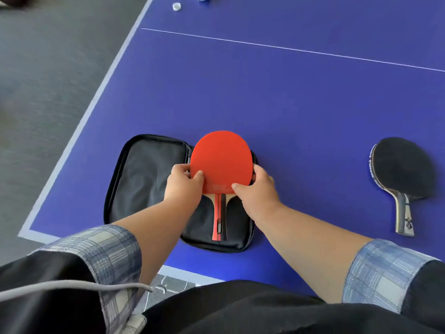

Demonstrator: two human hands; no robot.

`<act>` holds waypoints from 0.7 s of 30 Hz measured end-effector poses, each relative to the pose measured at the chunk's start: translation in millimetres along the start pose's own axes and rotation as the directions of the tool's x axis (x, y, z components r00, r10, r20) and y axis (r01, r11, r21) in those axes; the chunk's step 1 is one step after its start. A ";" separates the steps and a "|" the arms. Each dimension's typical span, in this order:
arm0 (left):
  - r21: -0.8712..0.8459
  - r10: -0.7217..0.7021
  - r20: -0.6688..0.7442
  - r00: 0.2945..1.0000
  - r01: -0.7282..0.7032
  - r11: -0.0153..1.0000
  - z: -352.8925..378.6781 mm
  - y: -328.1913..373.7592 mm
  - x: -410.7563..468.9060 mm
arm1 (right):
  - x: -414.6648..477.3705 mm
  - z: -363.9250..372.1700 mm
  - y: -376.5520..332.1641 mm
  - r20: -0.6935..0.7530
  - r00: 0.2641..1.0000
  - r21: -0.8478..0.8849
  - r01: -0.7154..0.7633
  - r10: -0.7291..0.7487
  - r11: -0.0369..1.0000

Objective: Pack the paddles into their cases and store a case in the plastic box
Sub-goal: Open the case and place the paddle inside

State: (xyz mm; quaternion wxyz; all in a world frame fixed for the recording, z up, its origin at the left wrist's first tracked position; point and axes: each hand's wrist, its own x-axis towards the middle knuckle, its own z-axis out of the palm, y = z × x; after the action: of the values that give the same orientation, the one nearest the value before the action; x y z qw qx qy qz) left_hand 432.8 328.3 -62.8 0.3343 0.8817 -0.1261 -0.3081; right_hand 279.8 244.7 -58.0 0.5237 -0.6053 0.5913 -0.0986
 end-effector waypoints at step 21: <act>0.467 -0.001 0.271 0.963 -0.130 0.875 -14.0 -6.1 21.0 | -8.8 27.0 -2.7 -0.025 0.997 -0.436 -0.078 0.075 0.896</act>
State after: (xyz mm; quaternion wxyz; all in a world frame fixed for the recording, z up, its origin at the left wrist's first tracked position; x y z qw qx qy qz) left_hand 458.0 331.0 -68.3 0.0958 0.8835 -0.2713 -0.3698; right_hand 298.9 265.3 -63.3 0.3758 -0.6831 0.6238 0.0548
